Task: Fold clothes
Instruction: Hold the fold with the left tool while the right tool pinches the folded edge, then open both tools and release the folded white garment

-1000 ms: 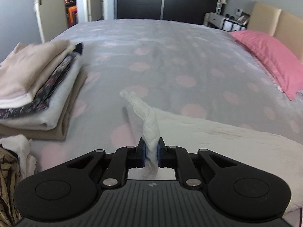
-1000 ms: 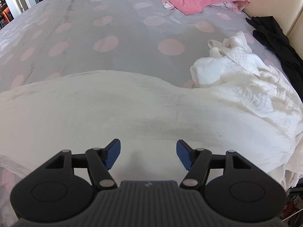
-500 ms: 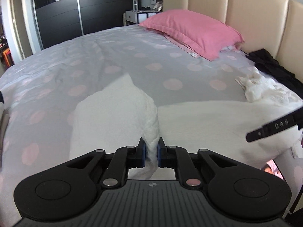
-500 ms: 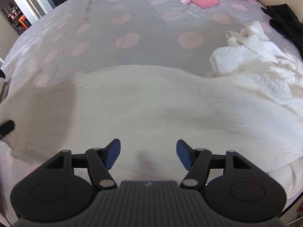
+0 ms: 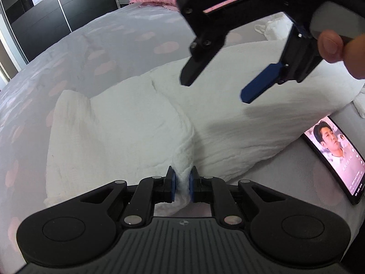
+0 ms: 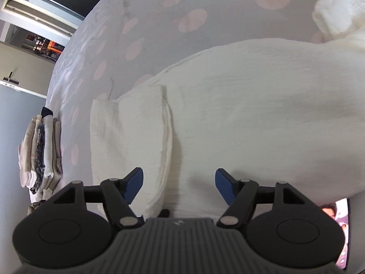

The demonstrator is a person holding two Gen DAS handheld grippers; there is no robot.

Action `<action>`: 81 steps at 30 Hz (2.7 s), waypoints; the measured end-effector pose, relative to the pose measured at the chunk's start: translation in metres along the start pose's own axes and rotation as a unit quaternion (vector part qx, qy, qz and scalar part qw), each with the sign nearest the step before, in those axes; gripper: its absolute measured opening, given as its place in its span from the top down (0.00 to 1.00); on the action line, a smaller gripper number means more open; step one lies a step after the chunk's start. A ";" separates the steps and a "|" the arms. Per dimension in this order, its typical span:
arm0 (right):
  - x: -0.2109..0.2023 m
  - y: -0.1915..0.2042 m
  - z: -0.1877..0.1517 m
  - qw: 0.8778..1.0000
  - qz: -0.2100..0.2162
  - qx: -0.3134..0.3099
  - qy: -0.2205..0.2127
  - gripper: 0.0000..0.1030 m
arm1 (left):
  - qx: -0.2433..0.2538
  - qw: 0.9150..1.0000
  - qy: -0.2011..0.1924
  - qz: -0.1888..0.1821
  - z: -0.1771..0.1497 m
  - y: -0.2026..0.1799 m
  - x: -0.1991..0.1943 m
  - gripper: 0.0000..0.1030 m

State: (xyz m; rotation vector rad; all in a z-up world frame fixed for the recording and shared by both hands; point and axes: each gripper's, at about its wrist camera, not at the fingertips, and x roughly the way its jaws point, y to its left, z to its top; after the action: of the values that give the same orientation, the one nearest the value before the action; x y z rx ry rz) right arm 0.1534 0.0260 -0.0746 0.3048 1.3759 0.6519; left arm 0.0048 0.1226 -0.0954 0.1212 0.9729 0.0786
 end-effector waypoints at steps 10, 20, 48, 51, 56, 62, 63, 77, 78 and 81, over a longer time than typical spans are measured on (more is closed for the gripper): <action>0.063 0.027 0.017 0.998 -0.047 -0.019 0.035 0.47 | -0.049 0.995 0.069 -0.049 0.005 0.032 0.017 0.90; 0.090 0.038 0.029 0.996 -0.064 -0.055 0.031 0.77 | -0.075 0.991 0.068 -0.092 -0.002 0.054 0.012 0.90; -0.197 0.005 0.048 0.964 -0.145 -0.143 -0.174 0.93 | -0.028 0.956 -0.087 -0.280 0.100 -0.084 -0.099 0.91; -0.227 -0.028 0.050 0.962 -0.158 -0.127 -0.182 0.93 | -0.017 0.947 -0.084 -0.308 0.116 -0.114 -0.086 0.91; -0.257 -0.087 0.049 0.956 -0.199 -0.100 -0.189 0.93 | -0.015 0.934 -0.062 -0.352 0.131 -0.156 -0.059 0.90; -0.254 -0.161 0.049 0.960 -0.209 -0.043 -0.180 0.93 | -0.010 0.934 -0.017 -0.356 0.139 -0.204 -0.011 0.90; -0.250 -0.171 0.050 0.960 -0.213 -0.036 -0.177 0.93 | -0.009 0.935 -0.010 -0.354 0.139 -0.207 -0.006 0.90; -0.192 -0.245 0.050 0.955 -0.244 -0.010 -0.165 0.92 | 0.006 0.967 0.009 -0.253 0.107 -0.126 0.009 0.66; -0.190 -0.245 0.049 0.955 -0.248 -0.009 -0.165 0.91 | 0.002 0.972 0.006 -0.236 0.103 -0.111 0.006 0.65; -0.192 -0.240 0.045 0.950 -0.260 -0.015 -0.172 0.84 | -0.026 0.984 0.000 -0.176 0.092 -0.060 -0.004 0.64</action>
State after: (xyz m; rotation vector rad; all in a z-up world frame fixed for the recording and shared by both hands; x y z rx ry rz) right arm 0.2466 -0.2693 -0.0465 0.0197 1.0459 0.1672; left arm 0.0800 0.0570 -0.0492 -0.0998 0.9778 -0.2209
